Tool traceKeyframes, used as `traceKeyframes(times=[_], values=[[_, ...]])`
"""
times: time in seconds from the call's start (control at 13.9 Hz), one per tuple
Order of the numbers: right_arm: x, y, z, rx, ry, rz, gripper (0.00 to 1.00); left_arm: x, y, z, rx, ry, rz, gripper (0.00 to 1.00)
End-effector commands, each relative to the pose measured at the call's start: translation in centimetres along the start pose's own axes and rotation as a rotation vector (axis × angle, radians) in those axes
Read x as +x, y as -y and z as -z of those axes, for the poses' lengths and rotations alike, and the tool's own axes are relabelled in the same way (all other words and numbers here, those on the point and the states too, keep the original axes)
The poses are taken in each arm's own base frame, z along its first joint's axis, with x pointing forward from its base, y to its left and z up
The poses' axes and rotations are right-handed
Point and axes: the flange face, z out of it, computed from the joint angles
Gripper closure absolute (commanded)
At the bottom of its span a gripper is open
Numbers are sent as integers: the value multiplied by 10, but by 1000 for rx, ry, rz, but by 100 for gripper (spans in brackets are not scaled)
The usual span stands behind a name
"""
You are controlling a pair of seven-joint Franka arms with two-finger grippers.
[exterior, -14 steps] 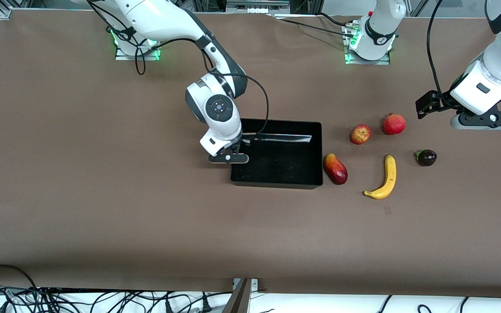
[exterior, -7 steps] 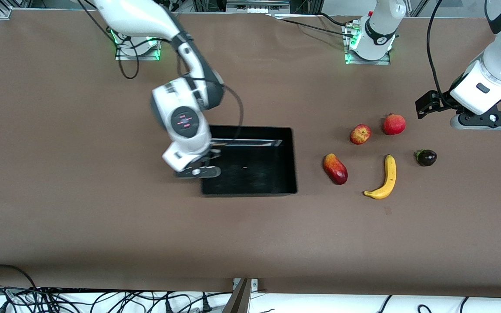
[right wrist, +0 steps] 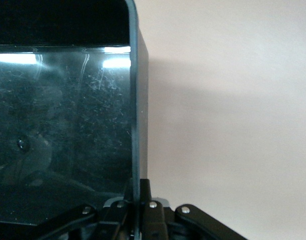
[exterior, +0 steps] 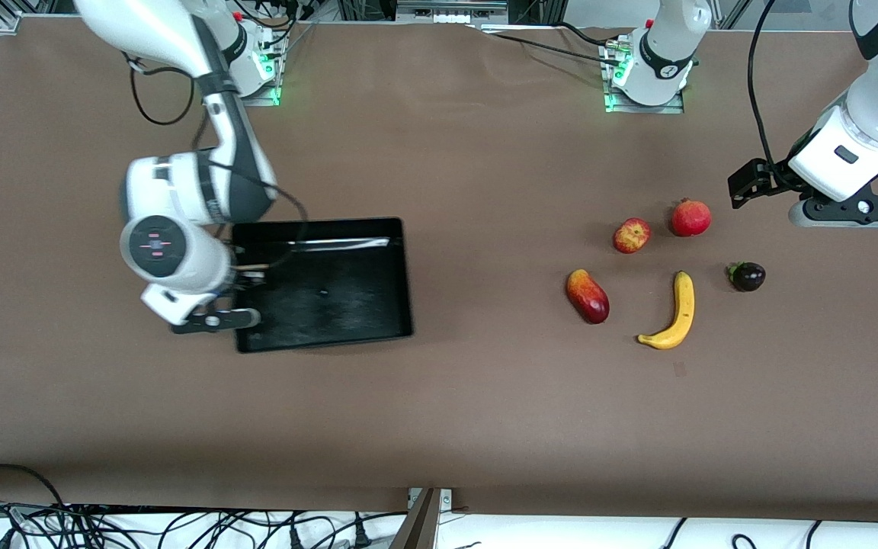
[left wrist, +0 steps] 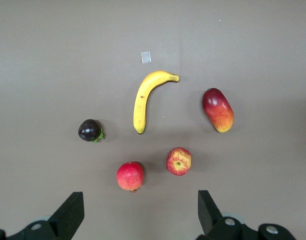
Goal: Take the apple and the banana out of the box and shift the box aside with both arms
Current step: 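Slide the black tray with the right gripper away from the fruits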
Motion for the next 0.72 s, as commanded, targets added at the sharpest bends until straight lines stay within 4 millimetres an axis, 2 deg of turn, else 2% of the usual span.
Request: traceKeyframes(times=[0.0,0.14,0.22,0.5,0.65], values=[[-30,-66,-24,55,-9,37,100,-3,-2,3,1,-3,5,0],[-42,-103,-51,102,6,18,100,-3,-2,3,1,-3,5,0],[-47,-111,-60,115,8,18,100,-3,-2,3,1,-3,5,0],[-64,-132,-104,113,-4,-36,100,-3,-2,3,1,-3,5,0],[-73,-134,-126,123,-6,-63,100,-3,-2,3,1,-3,5,0]])
